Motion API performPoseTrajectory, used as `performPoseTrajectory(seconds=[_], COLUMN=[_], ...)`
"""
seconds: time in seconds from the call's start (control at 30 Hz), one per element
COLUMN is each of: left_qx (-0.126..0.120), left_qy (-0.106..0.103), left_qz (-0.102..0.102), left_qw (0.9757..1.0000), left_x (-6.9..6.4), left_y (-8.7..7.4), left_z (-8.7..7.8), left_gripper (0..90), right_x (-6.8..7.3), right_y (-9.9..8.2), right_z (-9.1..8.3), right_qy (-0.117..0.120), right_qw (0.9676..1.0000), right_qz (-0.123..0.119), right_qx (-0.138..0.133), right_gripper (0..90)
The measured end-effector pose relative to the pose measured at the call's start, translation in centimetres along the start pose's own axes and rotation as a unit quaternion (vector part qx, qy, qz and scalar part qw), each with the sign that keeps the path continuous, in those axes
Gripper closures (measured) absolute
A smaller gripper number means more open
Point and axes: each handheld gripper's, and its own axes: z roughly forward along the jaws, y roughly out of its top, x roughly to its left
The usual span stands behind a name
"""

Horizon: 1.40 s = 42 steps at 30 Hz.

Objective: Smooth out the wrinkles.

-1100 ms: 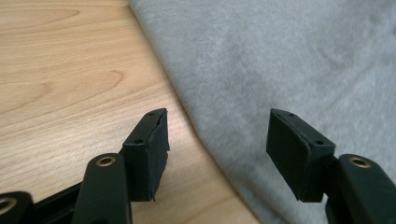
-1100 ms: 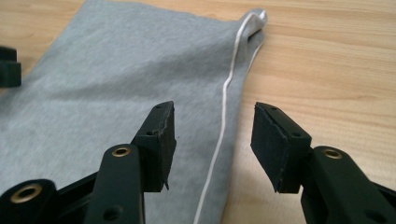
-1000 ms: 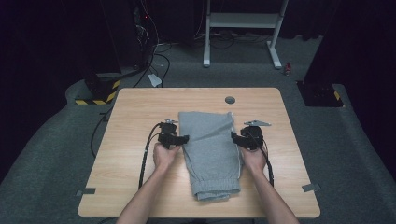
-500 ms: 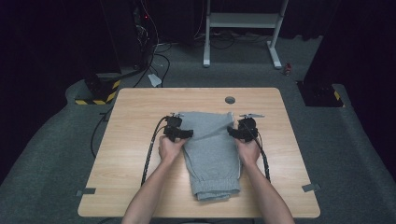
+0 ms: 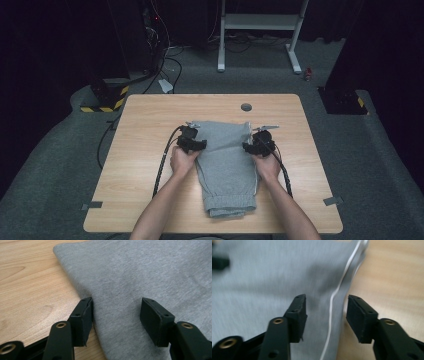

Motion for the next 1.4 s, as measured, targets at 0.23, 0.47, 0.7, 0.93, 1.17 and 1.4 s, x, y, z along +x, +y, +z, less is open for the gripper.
performPoseTrajectory(seconds=[0.23, 0.47, 0.7, 0.93, 1.17, 1.4], left_qx=[-0.003, -0.003, 0.012, 0.002, -0.041, -0.063], left_qy=[-0.002, -0.014, -0.062, -0.113, -0.150, -0.162], left_qz=[0.005, 0.010, -0.011, -0.030, -0.017, -0.014], left_qw=[1.0000, 0.9999, 0.9979, 0.9931, 0.9877, 0.9846], left_x=[0.0, -0.3, -0.1, 0.7, 0.6, 1.0], left_y=[0.0, 0.1, 0.6, 1.4, 2.9, 3.7], left_z=[0.1, 0.1, 0.3, -0.8, -3.7, -5.6], left_gripper=[48.0, 58.2, 80.2, 82.5, 82.7, 82.8], right_x=[0.1, 1.4, 0.9, 0.1, 0.2, 0.0], right_y=[1.7, 1.5, 1.5, 1.7, 2.2, 2.5], right_z=[1.9, 2.7, 2.3, 0.8, -2.1, -4.0], right_qy=[-0.019, -0.052, -0.007, 0.019, 0.041, 0.055], right_qw=[0.9995, 0.9976, 0.9985, 0.9993, 0.9987, 0.9977], right_qz=[0.025, -0.035, -0.030, -0.015, -0.027, -0.023], right_qx=[0.005, 0.030, 0.045, 0.028, -0.010, -0.032], right_gripper=[41.8, 59.6, 80.9, 82.8, 83.0, 83.2])
